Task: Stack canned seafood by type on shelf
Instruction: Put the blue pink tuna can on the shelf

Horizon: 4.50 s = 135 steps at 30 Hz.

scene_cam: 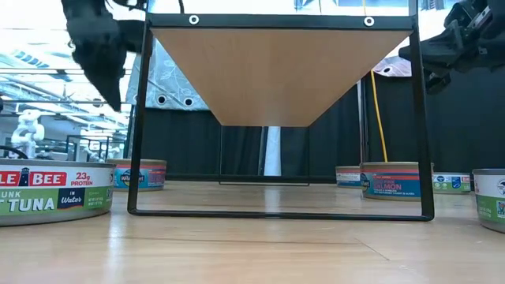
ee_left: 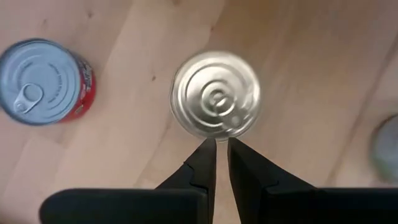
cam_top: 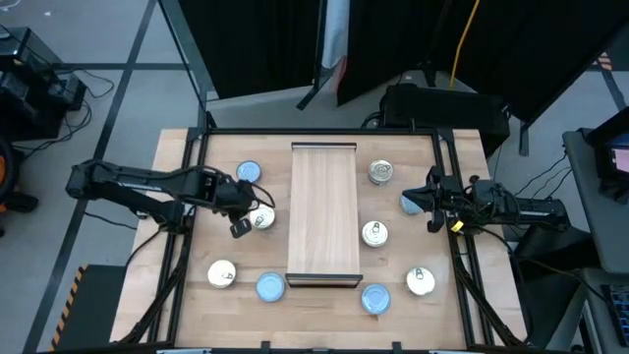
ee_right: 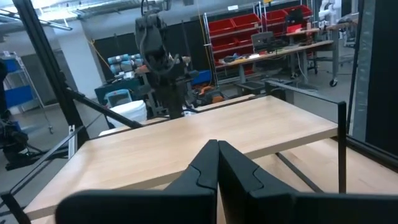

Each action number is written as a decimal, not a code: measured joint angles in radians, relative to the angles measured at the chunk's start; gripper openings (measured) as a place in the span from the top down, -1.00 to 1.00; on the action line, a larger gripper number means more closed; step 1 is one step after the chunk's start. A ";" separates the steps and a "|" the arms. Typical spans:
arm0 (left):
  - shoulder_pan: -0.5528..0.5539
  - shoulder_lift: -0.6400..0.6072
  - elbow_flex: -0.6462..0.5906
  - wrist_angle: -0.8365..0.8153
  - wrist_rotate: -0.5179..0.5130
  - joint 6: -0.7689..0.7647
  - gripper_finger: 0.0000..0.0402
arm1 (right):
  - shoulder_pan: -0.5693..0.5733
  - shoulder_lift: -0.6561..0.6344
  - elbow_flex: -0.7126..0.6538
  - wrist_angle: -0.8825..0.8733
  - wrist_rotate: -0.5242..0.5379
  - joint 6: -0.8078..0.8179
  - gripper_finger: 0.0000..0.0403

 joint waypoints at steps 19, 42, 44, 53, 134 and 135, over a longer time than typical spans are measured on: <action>-0.006 0.091 -0.139 0.150 0.006 0.044 0.94 | 0.000 0.000 0.000 -0.036 0.000 0.002 1.00; -0.006 0.134 -0.145 0.179 -0.009 0.067 0.98 | 0.000 0.000 0.000 -0.044 0.000 0.003 1.00; -0.006 0.134 -0.156 0.190 -0.010 0.067 0.98 | 0.000 0.000 0.000 -0.044 0.000 0.003 1.00; -0.006 0.134 -0.166 0.195 -0.008 0.066 0.98 | 0.000 0.000 0.000 -0.044 0.000 0.003 1.00; -0.159 0.265 0.213 -0.265 -0.095 0.648 -0.93 | 0.000 0.000 0.000 -0.009 -0.009 -0.015 0.87; -0.167 0.271 0.213 -0.265 -0.103 0.679 -0.93 | 0.000 0.000 0.000 -0.009 -0.009 -0.016 0.85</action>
